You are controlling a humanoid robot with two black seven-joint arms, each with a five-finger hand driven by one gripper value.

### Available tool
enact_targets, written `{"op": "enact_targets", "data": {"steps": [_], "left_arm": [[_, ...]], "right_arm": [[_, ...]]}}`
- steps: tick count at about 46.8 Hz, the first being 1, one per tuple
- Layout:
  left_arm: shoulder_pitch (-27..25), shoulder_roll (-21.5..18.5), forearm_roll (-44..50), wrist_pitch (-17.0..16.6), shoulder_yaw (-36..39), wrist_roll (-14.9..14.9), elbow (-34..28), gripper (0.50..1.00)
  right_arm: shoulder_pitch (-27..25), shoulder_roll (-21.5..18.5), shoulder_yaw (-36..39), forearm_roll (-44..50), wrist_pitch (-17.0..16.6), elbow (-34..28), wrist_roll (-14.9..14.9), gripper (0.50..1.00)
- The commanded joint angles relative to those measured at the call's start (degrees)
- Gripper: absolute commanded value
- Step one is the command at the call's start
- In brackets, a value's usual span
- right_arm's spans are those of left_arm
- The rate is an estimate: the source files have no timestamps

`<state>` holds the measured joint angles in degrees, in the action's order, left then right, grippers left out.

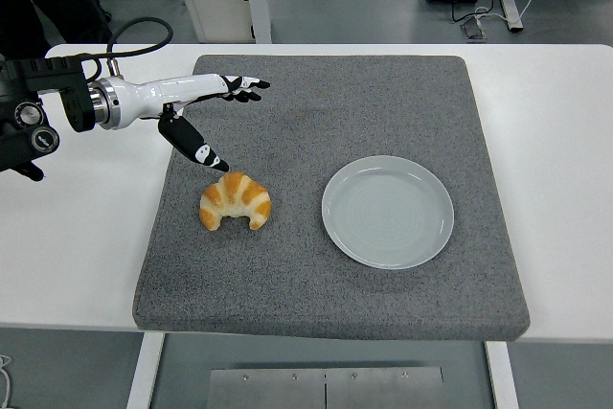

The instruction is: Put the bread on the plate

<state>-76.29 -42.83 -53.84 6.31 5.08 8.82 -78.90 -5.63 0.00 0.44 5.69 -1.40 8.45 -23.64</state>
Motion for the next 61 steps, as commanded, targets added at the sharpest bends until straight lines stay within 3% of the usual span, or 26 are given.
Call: {"op": "enact_targets", "data": {"steps": [1,15,40,61], "left_arm": [[0.0,-1.1,-0.4,0.0,-0.1,0.1,-1.7,0.968],[2.5,-1.9,-3.6,-0.1,-0.1,2.2,-2.4,0.966],[5.7,-1.1,-9.3,-3.5,-0.1,2.4,-2.4,0.961],[9.1,0.8,-13.9,-9.5,1.8,2.8,-1.9,0.949]], "right_arm": [[0.0,0.0,0.0,0.0,0.0,0.1,0.0,1.0],[0.0,0.0,0.0,0.0,0.0,0.1,0.0,1.0],[0.0,0.0,0.0,0.0,0.0,0.0,0.0,1.0],[0.0,0.0,0.0,0.0,0.0,0.1,0.0,1.0]]}}
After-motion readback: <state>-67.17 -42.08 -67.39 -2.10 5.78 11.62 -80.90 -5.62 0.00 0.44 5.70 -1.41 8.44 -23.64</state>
